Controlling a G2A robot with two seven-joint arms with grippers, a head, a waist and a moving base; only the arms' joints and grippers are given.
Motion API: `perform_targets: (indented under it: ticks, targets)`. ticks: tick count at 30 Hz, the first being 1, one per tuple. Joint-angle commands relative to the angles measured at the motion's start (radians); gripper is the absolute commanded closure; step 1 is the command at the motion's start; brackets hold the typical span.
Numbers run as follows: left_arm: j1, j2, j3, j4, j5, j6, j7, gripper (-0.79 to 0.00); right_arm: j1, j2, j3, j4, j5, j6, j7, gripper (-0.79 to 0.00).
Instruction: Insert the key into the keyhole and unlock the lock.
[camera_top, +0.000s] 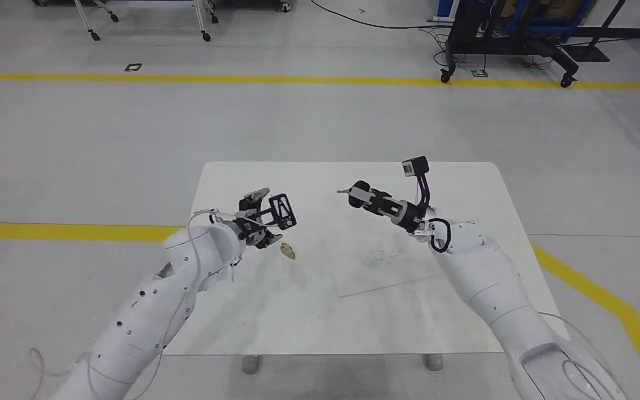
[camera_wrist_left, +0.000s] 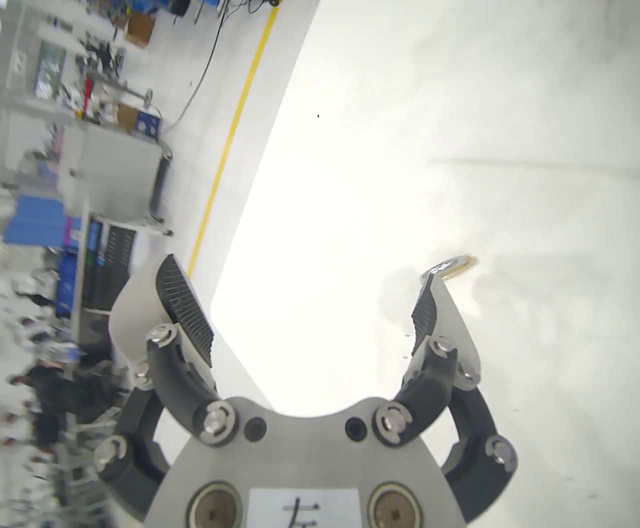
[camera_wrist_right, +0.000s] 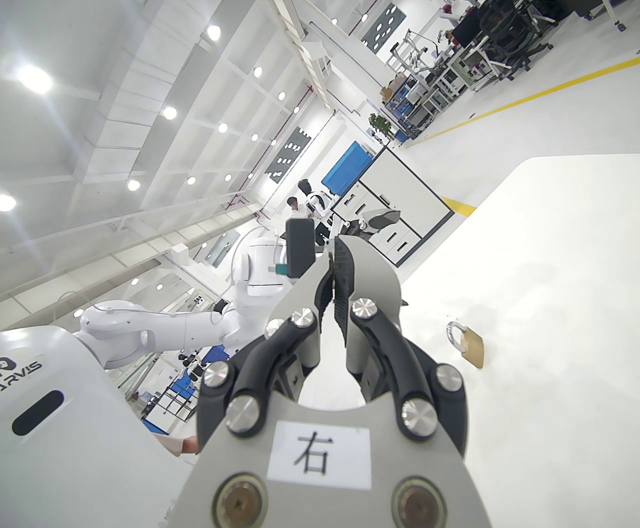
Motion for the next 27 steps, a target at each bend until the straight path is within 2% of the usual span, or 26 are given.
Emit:
perform_targets:
  ticks: [1,7,11,15,18,22,24,27]
  targets:
    - [-0.035,-0.001,0.029,0.055,0.115,-0.062,0.069,-0.785,0.0,0.0,0.0,0.0,0.0,0.0,0.0,0.0]
    - [-0.14,-0.025,0.154,0.156,0.213,-0.241,0.191,-0.785,0.0,0.0,0.0,0.0,0.0,0.0,0.0,0.0]
    - [-0.191,-0.059,0.241,0.215,0.246,-0.256,0.188,-0.779,0.0,0.0,0.0,0.0,0.0,0.0,0.0,0.0]
    - [-0.234,-0.089,0.296,0.276,0.258,-0.267,0.166,-0.714,0.0,0.0,0.0,0.0,0.0,0.0,0.0,0.0]
    - [-0.259,-0.109,0.327,0.311,0.258,-0.295,0.141,-0.613,0.0,0.0,0.0,0.0,0.0,0.0,0.0,0.0]
    - [-0.284,-0.131,0.35,0.344,0.24,-0.312,0.132,-0.554,0.0,0.0,0.0,0.0,0.0,0.0,0.0,0.0]
    - [-0.292,-0.137,0.356,0.355,0.24,-0.318,0.133,-0.388,0.0,0.0,0.0,0.0,0.0,0.0,0.0,0.0]
    - [-0.299,-0.141,0.359,0.364,0.241,-0.337,0.146,-0.317,0.0,0.0,0.0,0.0,0.0,0.0,0.0,0.0]
